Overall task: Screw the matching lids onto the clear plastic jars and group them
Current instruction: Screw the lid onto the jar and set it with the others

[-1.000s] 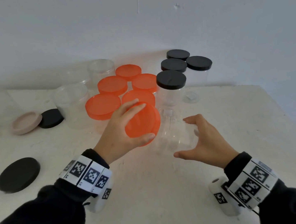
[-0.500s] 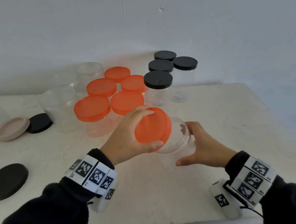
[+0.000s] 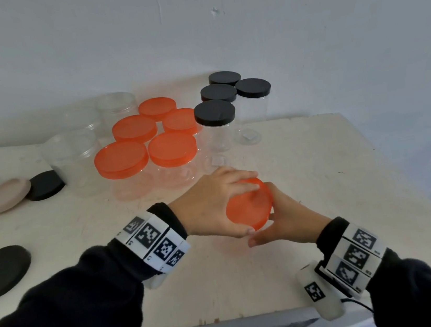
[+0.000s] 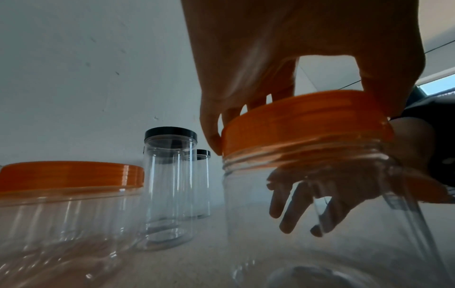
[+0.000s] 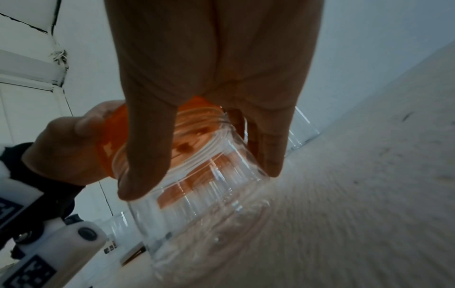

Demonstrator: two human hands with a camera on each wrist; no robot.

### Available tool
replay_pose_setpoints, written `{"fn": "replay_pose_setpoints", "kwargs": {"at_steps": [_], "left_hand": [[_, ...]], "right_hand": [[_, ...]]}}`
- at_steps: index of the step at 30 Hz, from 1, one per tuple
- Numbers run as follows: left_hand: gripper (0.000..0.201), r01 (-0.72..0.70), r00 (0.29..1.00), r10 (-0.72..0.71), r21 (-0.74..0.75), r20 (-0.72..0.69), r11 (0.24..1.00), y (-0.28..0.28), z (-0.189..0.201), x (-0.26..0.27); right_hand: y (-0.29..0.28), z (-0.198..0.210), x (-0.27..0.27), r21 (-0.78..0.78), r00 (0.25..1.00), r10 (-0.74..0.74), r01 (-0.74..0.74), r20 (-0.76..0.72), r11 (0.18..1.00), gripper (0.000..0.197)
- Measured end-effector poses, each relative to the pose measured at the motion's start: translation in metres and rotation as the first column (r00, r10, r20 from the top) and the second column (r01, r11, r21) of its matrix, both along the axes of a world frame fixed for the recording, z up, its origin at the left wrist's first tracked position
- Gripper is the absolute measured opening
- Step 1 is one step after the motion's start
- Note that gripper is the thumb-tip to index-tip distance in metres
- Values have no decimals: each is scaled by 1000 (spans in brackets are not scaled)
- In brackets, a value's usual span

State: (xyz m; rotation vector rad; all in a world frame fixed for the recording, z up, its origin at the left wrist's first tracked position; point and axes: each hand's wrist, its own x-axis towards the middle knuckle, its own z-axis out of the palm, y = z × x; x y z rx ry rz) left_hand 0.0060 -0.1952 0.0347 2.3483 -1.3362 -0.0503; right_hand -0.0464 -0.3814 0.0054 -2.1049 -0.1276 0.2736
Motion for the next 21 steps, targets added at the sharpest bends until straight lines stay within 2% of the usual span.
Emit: {"fn": "replay_pose_setpoints", "kwargs": {"at_steps": [4, 9, 11, 13, 15, 18, 21], "left_hand": [[87, 1, 1000, -1, 43, -3, 999, 0, -1, 0], [92, -29, 991, 38, 67, -125, 997, 0, -3, -1], [103, -68, 978, 74, 38, -197, 997, 5, -3, -3], [117, -142, 934, 132, -6, -332, 990, 13, -7, -3], [127, -219, 856, 166, -53, -489, 974, 23, -16, -2], [128, -266, 715, 132, -92, -687, 960, 32, -29, 0], [117, -263, 668, 83, -131, -739, 956, 30, -37, 0]], "right_hand": [[0, 1, -2, -30, 1000, -15, 16, 11, 999, 91], [1, 2, -4, -45, 1000, -3, 4, 7, 999, 92], [-1, 5, -6, -41, 1000, 16, -17, -10, 999, 101], [-4, 16, -7, -92, 999, 44, -43, 10, 995, 114], [-4, 34, -7, -211, 992, 94, -76, 79, 975, 120], [5, 60, -6, -441, 958, 239, -146, 161, 885, 110], [22, 73, -2, -624, 925, 367, -230, 99, 747, 100]]}}
